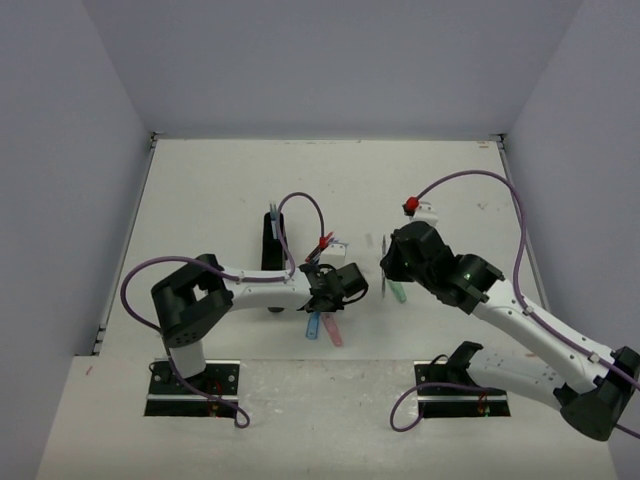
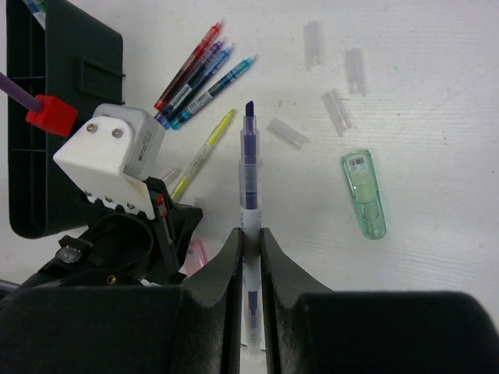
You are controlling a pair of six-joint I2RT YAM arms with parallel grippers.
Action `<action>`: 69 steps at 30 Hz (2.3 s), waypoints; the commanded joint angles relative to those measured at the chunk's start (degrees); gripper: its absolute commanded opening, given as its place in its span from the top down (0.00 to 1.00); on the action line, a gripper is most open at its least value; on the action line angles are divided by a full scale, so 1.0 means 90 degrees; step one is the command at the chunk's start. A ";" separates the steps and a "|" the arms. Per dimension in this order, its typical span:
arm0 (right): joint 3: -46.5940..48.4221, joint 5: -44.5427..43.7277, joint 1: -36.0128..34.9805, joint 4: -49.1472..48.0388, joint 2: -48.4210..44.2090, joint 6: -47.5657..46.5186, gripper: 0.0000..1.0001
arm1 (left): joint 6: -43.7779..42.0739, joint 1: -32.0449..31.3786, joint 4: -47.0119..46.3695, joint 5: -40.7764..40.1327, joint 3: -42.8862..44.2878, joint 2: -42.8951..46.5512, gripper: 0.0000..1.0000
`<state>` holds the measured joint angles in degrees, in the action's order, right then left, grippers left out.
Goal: Sort the stationery into containers
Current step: Close the pen cap on the pen.
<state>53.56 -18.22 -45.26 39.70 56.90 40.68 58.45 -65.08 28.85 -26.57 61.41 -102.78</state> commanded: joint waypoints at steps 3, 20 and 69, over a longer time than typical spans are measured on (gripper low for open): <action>-0.1185 0.1516 0.0039 -0.1746 -0.1162 -0.0539 1.00 | -0.0941 -0.0060 -0.0673 -0.0589 0.0358 0.1438 1.00; -0.2996 0.3755 -0.0371 -0.5643 -0.2821 -0.0574 1.00 | -0.3307 -0.0025 -0.6120 0.1228 -0.1906 0.5107 1.00; -0.2328 0.3235 -0.0375 -0.4700 -0.2833 -0.0907 1.00 | -0.2780 -0.0015 -0.6318 0.1058 -0.1979 0.4870 1.00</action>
<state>29.95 12.46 -48.38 -2.80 31.36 33.39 32.45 -65.30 -24.71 -17.16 44.14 -59.11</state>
